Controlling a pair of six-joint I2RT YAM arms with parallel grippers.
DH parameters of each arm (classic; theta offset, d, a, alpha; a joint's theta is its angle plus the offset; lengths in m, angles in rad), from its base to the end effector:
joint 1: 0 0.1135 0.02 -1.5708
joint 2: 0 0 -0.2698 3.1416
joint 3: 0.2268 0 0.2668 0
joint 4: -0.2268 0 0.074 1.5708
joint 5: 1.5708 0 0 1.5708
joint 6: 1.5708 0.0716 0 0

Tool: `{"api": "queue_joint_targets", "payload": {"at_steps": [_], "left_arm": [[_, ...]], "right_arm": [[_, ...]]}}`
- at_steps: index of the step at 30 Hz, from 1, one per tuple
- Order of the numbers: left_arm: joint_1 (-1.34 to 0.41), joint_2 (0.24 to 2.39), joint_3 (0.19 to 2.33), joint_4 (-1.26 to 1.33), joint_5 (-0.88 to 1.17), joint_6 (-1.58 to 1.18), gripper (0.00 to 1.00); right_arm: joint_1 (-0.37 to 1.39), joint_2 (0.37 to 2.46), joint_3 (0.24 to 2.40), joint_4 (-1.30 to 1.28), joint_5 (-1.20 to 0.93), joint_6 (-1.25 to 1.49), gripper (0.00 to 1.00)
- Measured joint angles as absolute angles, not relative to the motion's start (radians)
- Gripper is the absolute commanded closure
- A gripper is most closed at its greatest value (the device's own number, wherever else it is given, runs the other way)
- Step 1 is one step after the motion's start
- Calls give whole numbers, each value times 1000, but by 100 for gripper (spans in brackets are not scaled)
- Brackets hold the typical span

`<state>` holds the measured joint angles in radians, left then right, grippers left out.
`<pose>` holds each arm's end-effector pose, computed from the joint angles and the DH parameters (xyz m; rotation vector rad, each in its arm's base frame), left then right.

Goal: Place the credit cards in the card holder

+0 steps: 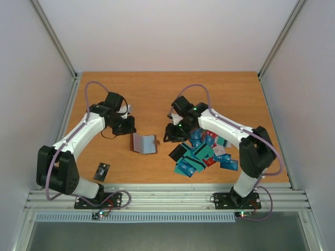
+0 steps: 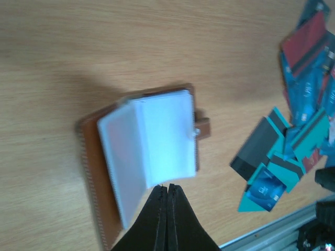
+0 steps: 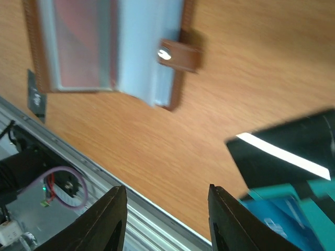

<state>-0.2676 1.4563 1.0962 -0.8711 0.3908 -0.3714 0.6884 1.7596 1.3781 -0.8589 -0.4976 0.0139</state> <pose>0.2824 -0.1057 0.2139 -0.0515 2.8639 -0.6921 0.2707 0.2670 0.2079 -1.0693 2.6804 0.8532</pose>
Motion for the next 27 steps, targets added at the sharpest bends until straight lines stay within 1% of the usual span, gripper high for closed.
{"api": "queue_joint_targets", "payload": {"at_steps": [6, 11, 17, 21, 27], "left_arm": [[-377, 1425, 1113, -875, 400, -361, 99], [-480, 1425, 1111, -857, 439, -369, 99], [-645, 1433, 1103, -802, 453, -398, 97], [-759, 1487, 1103, -760, 452, -429, 95], [-873, 1627, 1104, -706, 452, -461, 89]], "right_arm": [[636, 1571, 1143, -849, -464, 57, 54], [601, 1417, 949, -846, -451, 112, 50], [552, 1280, 809, -843, -464, 159, 45], [515, 1224, 721, -820, -488, 187, 41], [490, 1174, 616, -757, -522, 240, 40]]}}
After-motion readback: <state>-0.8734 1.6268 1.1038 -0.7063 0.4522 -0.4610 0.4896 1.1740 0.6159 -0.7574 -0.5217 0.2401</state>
